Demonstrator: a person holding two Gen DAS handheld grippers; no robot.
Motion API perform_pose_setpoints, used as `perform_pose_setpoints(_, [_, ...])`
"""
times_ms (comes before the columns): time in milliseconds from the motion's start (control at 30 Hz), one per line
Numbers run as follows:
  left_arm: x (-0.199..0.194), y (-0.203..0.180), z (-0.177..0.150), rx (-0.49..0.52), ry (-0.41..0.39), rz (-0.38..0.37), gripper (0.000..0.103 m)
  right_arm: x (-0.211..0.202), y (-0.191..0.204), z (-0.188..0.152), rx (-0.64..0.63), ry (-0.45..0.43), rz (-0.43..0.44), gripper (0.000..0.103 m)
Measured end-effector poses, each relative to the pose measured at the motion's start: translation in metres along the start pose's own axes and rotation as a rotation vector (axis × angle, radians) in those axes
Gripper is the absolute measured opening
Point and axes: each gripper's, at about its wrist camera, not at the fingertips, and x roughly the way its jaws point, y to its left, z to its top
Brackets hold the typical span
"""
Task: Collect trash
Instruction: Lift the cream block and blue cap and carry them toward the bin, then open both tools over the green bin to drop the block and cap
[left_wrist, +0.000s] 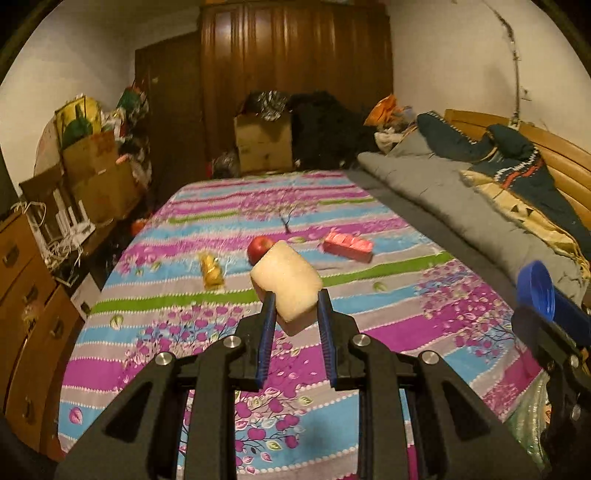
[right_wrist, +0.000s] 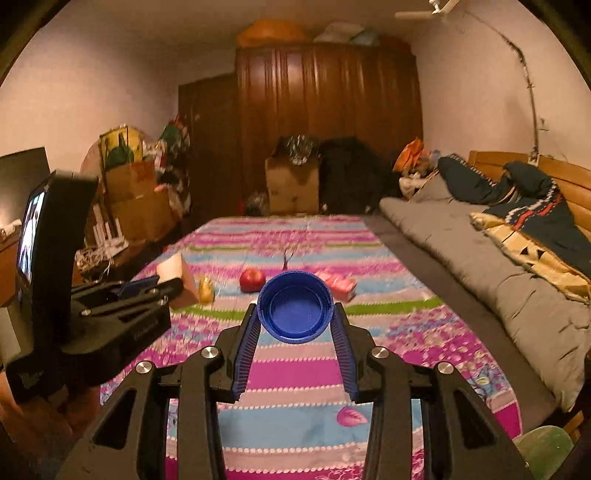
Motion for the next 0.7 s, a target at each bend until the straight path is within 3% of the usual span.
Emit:
perform_pose_setpoints(167, [-0.016, -0.021, 0.007, 0.032, -0.025, -0.039, 0.021, -0.037, -0.017, 0.010, 0.021, -0.059, -0.043, 0.041])
perform_pose_setpoints(333, [-0.031, -0.057, 0.016, 0.084, -0.061, -0.118, 0.021, -0.091, -0.060, 0.016, 0.071, -0.118, -0.154, 0.041])
perform_pose_setpoints(700, [-0.062, -0.201, 0.018, 0.251, -0.084, -0.405, 0.021, -0.216, -0.188, -0.012, 0.220, -0.130, -0.494, 0.041])
